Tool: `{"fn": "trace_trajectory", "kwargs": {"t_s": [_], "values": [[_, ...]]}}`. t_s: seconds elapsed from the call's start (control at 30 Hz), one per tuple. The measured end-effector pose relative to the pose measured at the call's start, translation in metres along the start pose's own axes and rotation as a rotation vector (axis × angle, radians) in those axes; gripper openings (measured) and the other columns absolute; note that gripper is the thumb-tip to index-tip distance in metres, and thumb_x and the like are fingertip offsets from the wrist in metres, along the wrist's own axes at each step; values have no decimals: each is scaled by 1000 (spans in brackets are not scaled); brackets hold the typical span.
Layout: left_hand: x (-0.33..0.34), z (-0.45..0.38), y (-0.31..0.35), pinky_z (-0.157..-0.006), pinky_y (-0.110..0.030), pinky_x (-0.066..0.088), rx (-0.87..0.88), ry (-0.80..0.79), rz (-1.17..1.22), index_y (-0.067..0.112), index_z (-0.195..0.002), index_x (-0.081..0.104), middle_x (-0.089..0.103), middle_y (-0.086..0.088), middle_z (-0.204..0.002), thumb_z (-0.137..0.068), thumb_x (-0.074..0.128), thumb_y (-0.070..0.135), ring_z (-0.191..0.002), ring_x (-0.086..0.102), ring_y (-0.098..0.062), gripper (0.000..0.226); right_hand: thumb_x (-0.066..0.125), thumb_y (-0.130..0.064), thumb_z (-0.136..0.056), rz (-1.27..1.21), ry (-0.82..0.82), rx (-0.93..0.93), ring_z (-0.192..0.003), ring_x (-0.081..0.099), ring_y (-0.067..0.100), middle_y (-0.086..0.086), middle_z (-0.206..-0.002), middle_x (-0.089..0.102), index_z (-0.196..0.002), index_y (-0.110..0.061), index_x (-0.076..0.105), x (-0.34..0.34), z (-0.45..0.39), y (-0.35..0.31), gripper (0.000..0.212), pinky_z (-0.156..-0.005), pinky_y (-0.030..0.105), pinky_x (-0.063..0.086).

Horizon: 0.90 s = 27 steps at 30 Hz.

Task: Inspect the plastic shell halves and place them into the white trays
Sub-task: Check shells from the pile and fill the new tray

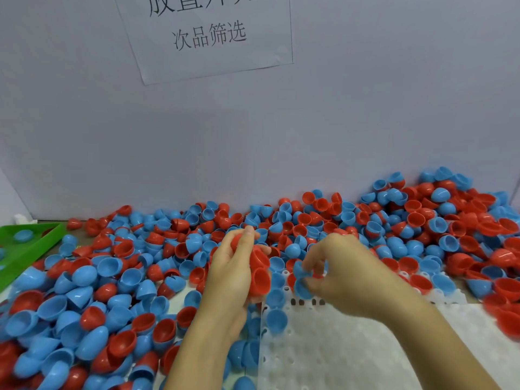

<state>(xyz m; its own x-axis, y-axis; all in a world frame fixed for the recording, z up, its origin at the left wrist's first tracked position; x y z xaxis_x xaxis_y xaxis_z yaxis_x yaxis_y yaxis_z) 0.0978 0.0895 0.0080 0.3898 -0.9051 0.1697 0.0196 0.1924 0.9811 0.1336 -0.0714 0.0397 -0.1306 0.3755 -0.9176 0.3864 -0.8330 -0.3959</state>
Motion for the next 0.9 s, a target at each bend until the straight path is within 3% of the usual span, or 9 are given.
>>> {"fn": "trace_trajectory", "kwargs": {"t_s": [0.1, 0.2, 0.27, 0.33, 0.4, 0.47, 0.57, 0.67, 0.9], "values": [[3, 2, 0, -40, -23, 42, -78, -13, 194, 22, -92, 68, 73, -10, -83, -100, 55, 40, -56, 57, -16, 23, 64, -21, -85, 249, -51, -14, -67, 53, 17, -2, -83, 56, -86, -21, 63, 22, 4, -16, 1, -58, 28, 42], [8, 5, -1, -32, -18, 34, -124, -93, 339, 15, -98, 65, 69, -11, -86, -97, 59, 36, -48, 52, -13, 22, 62, -10, -83, 313, -103, -26, -53, 35, 13, -2, -68, 38, -65, -18, 36, 39, 5, -22, 33, -47, 26, 26], [12, 6, 0, -30, -18, 29, -139, -151, 405, 16, -92, 68, 67, -10, -86, -82, 66, 35, -46, 48, -12, 22, 61, -9, -84, 320, -121, -18, -52, 33, 13, -2, -66, 36, -63, -18, 32, 40, 4, -20, 37, -46, 26, 25], [14, 7, -1, -29, -17, 26, -147, -195, 451, 18, -79, 73, 65, -10, -83, -72, 66, 35, -45, 44, -12, 19, 62, -13, -85, 283, -153, -23, -55, 38, 13, -1, -68, 41, -66, -17, 40, 39, 5, -18, 29, -48, 25, 31], [17, 7, -1, -29, -17, 25, -150, -232, 452, 20, -67, 76, 58, -11, -80, -72, 63, 35, -45, 39, -10, 21, 61, -20, -89, 230, -164, -36, -66, 54, 15, -1, -81, 56, -85, -18, 61, 37, 3, -14, 5, -59, 28, 49], [17, 8, -3, -30, -17, 24, -160, -240, 413, 17, -72, 80, 55, -10, -79, -77, 61, 36, -44, 38, -9, 27, 56, -24, -94, 127, -121, -52, -79, 65, 17, 0, -95, 67, -100, -19, 69, 28, 2, -10, 15, -73, 35, 58], [14, 6, -9, -31, -17, 31, -207, -196, 354, 1, -122, 62, 66, -9, -74, -93, 59, 41, -41, 46, -11, 49, 54, -23, -98, -164, 50, -97, -60, 62, 2, -6, -81, 70, -100, -26, 71, 3, -2, -8, 17, -60, 19, 54], [17, 8, -12, -32, -19, 36, -231, -209, 299, 6, -117, 61, 72, -12, -81, -92, 59, 51, -41, 55, -13, 51, 60, -24, -97, -390, 174, -127, -60, 58, -5, -10, -75, 63, -105, -36, 67, -15, -3, -5, 16, -55, 11, 46], [23, 12, -14, -37, -22, 42, -235, -199, 216, 23, -108, 74, 71, -5, -80, -85, 58, 63, -51, 64, -14, 48, 60, -50, -91, -422, 74, -146, -82, 64, -7, -20, -85, 71, -98, -34, 76, -10, -2, -12, 23, -68, 15, 53]]}}
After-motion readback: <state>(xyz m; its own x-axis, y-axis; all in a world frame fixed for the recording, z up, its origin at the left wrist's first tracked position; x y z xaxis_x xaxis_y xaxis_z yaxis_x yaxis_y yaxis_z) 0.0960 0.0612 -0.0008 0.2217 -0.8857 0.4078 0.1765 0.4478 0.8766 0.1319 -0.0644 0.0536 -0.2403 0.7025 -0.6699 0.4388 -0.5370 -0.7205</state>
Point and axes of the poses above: each hand's wrist, its own z-axis away from the middle knuckle, its own x-axis out of the palm, y = z × x, the point moved 6 cm from there along -z, towards the middle knuckle
